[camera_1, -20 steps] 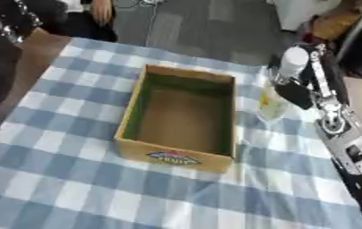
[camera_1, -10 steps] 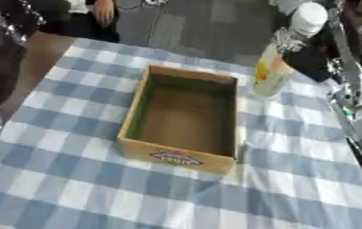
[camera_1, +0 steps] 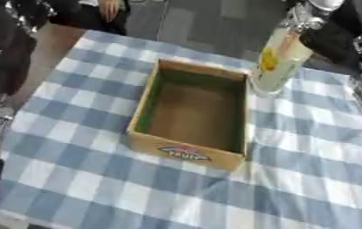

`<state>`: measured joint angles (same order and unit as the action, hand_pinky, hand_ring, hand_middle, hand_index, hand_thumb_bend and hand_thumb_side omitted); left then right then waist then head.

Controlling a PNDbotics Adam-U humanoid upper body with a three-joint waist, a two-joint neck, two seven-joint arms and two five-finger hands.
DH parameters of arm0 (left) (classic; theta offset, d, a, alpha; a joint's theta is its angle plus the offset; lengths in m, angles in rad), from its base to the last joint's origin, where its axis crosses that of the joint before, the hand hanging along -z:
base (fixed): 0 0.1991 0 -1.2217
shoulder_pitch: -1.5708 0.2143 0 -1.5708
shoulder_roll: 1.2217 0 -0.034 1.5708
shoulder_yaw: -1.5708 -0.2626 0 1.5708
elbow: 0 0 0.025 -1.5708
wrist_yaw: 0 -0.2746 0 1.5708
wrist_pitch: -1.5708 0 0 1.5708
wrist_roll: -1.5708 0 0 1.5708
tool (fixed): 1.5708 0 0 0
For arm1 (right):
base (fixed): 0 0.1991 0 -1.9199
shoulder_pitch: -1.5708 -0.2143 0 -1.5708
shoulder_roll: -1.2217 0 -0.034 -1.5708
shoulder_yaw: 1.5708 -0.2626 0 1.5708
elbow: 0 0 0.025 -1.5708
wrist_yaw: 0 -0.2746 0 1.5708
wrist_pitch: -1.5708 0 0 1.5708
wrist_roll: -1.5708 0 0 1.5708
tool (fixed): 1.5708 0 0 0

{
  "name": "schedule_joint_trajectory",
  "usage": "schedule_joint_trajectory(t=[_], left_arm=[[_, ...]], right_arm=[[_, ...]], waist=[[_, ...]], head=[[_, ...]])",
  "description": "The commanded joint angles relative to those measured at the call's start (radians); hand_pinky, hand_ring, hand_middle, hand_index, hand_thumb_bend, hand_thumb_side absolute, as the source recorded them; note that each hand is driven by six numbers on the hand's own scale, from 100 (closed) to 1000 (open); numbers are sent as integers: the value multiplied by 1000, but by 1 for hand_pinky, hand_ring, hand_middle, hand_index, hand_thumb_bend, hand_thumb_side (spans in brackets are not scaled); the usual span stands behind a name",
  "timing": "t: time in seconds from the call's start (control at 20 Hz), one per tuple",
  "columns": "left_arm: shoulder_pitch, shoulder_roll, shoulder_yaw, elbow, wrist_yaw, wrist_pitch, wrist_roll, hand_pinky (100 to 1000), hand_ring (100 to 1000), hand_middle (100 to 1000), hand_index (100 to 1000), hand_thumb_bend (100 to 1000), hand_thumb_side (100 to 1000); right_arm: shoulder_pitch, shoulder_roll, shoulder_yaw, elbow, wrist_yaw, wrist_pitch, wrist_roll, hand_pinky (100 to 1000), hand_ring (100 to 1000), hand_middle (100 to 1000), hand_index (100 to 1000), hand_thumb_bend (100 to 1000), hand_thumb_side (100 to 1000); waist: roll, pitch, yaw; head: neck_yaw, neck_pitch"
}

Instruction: Pick up objects on the table and place them in the box.

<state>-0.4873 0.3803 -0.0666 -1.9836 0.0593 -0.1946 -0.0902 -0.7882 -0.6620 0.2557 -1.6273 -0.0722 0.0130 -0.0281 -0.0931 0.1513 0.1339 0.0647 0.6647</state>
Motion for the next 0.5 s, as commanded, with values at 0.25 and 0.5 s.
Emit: schedule_joint_trajectory(t=[0.25, 0.5], left_arm=[[-45, -11, -1, -16, 13, -12, -3, 789, 730, 815, 905, 392, 768], [-78, -28, -5, -16, 21, -18, -7, 790, 731, 816, 904, 394, 766]], right_arm=[[-63, -37, 8, 31, -77, -19, 36, 100, 100, 100, 177, 100, 405], [-83, -32, 9, 57, -73, -45, 30, 100, 100, 100, 178, 100, 409]], waist=[[-2, 2, 20], [-8, 28, 46]], head=[[30, 1], [33, -23]])
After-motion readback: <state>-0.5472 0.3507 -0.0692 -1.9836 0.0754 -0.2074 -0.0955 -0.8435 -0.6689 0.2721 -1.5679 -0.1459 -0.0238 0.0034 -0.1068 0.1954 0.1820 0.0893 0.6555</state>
